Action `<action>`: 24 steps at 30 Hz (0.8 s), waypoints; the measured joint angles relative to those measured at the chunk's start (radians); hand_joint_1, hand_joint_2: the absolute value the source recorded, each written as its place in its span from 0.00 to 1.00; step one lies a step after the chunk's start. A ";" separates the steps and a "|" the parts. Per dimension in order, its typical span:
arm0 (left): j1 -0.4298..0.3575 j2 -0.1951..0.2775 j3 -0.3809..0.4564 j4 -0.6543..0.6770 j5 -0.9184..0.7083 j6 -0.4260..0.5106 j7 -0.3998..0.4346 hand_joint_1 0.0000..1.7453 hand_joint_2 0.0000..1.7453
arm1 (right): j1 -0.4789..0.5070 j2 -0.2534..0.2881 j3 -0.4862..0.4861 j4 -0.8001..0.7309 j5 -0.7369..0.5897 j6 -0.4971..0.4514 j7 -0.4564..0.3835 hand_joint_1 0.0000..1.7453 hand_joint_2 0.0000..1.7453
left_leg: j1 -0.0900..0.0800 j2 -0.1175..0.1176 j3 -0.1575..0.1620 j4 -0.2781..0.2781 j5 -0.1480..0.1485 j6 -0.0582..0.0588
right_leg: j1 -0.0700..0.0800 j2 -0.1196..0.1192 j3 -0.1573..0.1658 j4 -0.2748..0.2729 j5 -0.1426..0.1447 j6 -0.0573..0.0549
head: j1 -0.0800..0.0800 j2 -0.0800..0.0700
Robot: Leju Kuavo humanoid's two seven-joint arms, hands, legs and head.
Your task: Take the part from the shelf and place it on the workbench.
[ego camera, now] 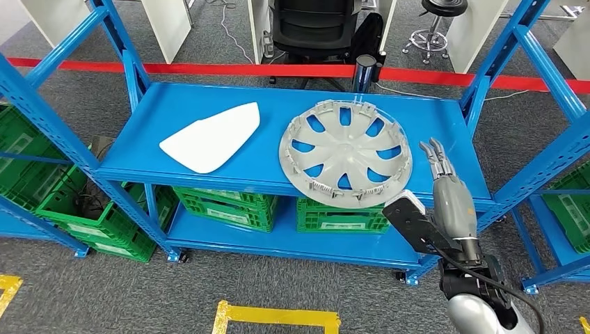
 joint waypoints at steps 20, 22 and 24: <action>-0.001 0.003 -0.005 0.002 -0.003 -0.016 -0.012 0.00 0.00 | 0.013 -0.004 -0.009 -0.004 -0.016 0.000 -0.007 0.00 1.00 | 0.025 -0.001 0.022 -0.007 -0.014 -0.040 | -0.027 0.002 0.002 0.016 -0.016 0.012 | 0.016 0.000; -0.001 0.003 -0.006 0.002 -0.004 -0.016 -0.012 0.00 0.00 | 0.012 -0.004 -0.009 -0.004 -0.017 0.000 -0.008 0.00 1.00 | 0.027 0.000 0.003 0.028 -0.036 -0.045 | -0.028 0.002 0.006 0.013 -0.017 -0.001 | 0.006 0.000; -0.002 0.003 -0.008 0.002 -0.004 -0.016 -0.012 0.00 0.00 | 0.012 -0.004 -0.009 -0.004 -0.018 -0.001 -0.009 0.00 1.00 | 0.027 0.000 -0.063 0.145 -0.084 -0.045 | -0.025 0.001 0.010 0.012 -0.020 -0.010 | -0.008 0.000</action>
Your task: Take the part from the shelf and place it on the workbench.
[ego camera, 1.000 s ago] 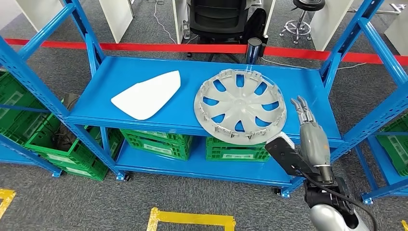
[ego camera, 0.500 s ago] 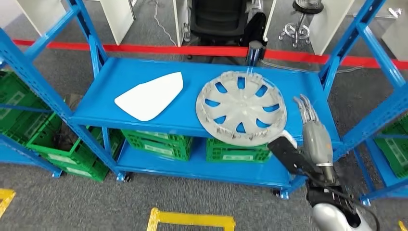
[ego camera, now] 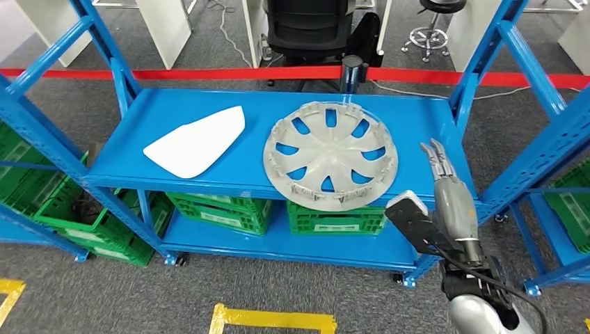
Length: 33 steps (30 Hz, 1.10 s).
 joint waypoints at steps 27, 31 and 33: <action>0.000 0.001 -0.001 0.002 -0.001 -0.003 0.000 0.00 0.00 | 0.005 -0.001 -0.005 0.001 -0.003 0.004 -0.002 0.00 1.00 | -0.034 -0.002 0.071 -0.152 0.074 0.045 | 0.026 -0.003 0.001 -0.019 0.015 -0.003 | 0.011 0.000; 0.000 0.001 -0.001 0.002 -0.001 -0.006 0.001 0.00 0.00 | 0.004 0.000 -0.005 0.001 -0.003 0.006 -0.003 0.00 1.00 | -0.025 -0.003 -0.021 0.017 0.007 0.023 | 0.013 -0.005 0.029 -0.040 0.008 -0.017 | -0.004 0.000; 0.002 0.001 -0.001 0.002 -0.001 -0.008 0.002 0.00 0.00 | 0.007 0.001 -0.003 0.003 -0.003 0.010 -0.003 0.00 1.00 | -0.016 -0.002 -0.096 0.127 -0.012 0.015 | 0.012 -0.005 0.035 -0.039 0.000 -0.016 | -0.011 0.000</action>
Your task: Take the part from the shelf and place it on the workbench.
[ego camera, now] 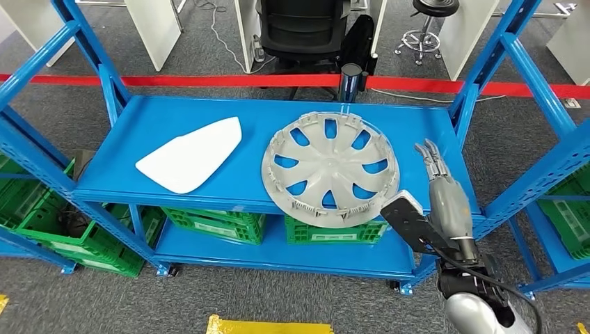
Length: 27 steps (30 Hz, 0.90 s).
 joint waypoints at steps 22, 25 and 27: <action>-0.001 -0.004 0.000 0.002 0.003 -0.001 0.017 0.00 0.00 | 0.007 0.014 0.023 0.042 -0.018 0.025 -0.001 0.00 1.00 | -0.018 -0.013 0.158 -0.264 0.089 0.039 | 0.019 -0.002 -0.056 0.047 0.023 0.008 | 0.028 0.000; -0.001 -0.004 -0.001 0.002 0.000 0.001 0.027 0.00 0.00 | 0.013 0.018 0.029 0.050 -0.027 0.028 -0.005 0.00 1.00 | -0.017 -0.011 0.154 -0.260 0.088 0.037 | 0.019 0.001 -0.051 0.032 0.021 0.025 | 0.026 0.000; -0.001 -0.006 -0.001 0.002 -0.001 0.002 0.031 0.00 0.00 | 0.016 0.021 0.032 0.057 -0.033 0.029 -0.009 0.00 1.00 | -0.017 -0.010 0.156 -0.264 0.088 0.037 | 0.020 0.002 -0.051 0.032 0.020 0.023 | 0.023 0.000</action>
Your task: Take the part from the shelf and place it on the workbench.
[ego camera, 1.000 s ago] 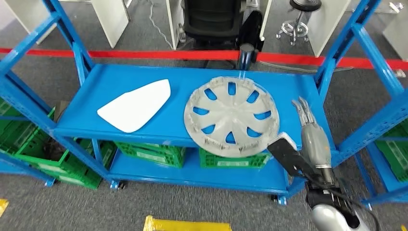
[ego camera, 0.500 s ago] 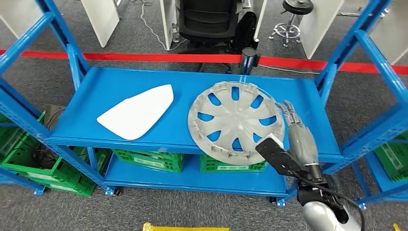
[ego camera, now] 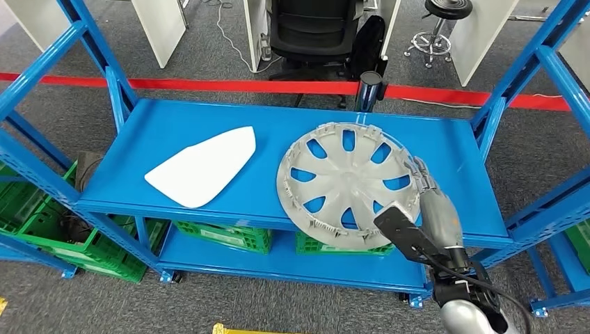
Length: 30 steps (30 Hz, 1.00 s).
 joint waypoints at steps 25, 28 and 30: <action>-0.001 0.000 -0.027 0.000 -0.030 -0.007 0.021 0.00 0.00 | 0.009 0.090 0.075 0.146 -0.116 0.033 -0.069 0.00 1.00 | -0.001 0.000 0.003 -0.007 0.005 -0.007 | -0.001 0.000 0.002 0.000 0.002 -0.009 | -0.005 0.000; -0.001 0.000 -0.032 0.000 -0.033 -0.007 0.021 0.00 0.00 | 0.004 0.108 0.092 0.174 -0.135 0.044 -0.078 0.00 1.00 | -0.001 0.000 0.003 -0.007 0.005 -0.007 | -0.001 0.000 0.002 0.000 0.002 -0.009 | -0.006 0.000; -0.001 0.000 -0.036 0.000 -0.034 -0.008 0.021 0.00 0.00 | 0.001 0.119 0.105 0.198 -0.141 0.051 -0.080 0.00 1.00 | -0.001 0.000 0.003 -0.007 0.005 -0.007 | -0.001 0.000 0.002 -0.001 0.002 -0.009 | -0.006 0.000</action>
